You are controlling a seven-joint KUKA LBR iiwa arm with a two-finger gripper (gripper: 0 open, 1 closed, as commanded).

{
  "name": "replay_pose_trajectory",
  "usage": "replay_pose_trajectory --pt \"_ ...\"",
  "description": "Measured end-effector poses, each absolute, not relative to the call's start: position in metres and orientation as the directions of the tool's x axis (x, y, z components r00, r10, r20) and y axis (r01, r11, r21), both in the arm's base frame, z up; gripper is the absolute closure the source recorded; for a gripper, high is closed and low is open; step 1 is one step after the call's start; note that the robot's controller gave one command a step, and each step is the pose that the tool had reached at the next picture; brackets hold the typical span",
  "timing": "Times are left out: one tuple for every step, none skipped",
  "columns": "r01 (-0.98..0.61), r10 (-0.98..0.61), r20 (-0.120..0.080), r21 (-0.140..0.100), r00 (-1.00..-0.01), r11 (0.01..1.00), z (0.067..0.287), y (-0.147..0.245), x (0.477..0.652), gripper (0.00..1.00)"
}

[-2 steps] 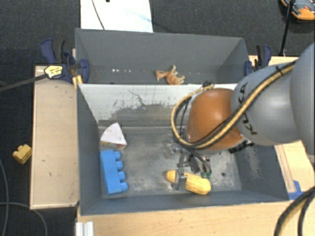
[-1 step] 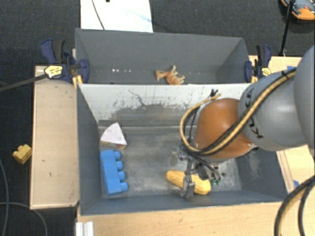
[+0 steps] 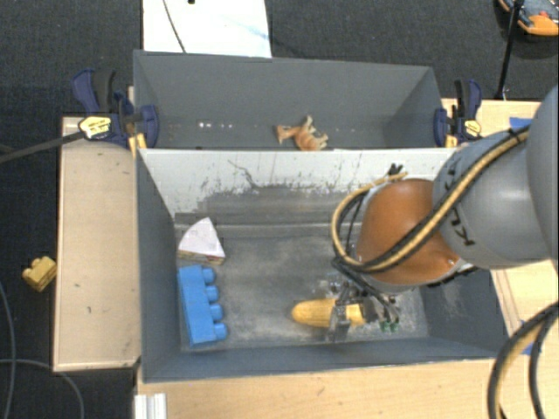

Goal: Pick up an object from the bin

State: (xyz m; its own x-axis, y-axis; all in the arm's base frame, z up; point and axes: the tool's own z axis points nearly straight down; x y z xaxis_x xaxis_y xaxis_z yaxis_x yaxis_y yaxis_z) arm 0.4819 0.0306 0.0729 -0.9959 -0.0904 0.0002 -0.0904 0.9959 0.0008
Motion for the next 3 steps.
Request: replay_pose_trajectory --pt "-0.089 -0.089 0.0 0.001 -0.996 0.996 0.073 0.031 0.482 1.0" --pt "-0.108 -0.108 -0.003 0.0 -0.994 0.994 0.074 0.019 0.491 1.0" --pt "-0.083 -0.083 -0.003 0.001 -0.997 0.997 0.208 0.019 0.502 1.0"
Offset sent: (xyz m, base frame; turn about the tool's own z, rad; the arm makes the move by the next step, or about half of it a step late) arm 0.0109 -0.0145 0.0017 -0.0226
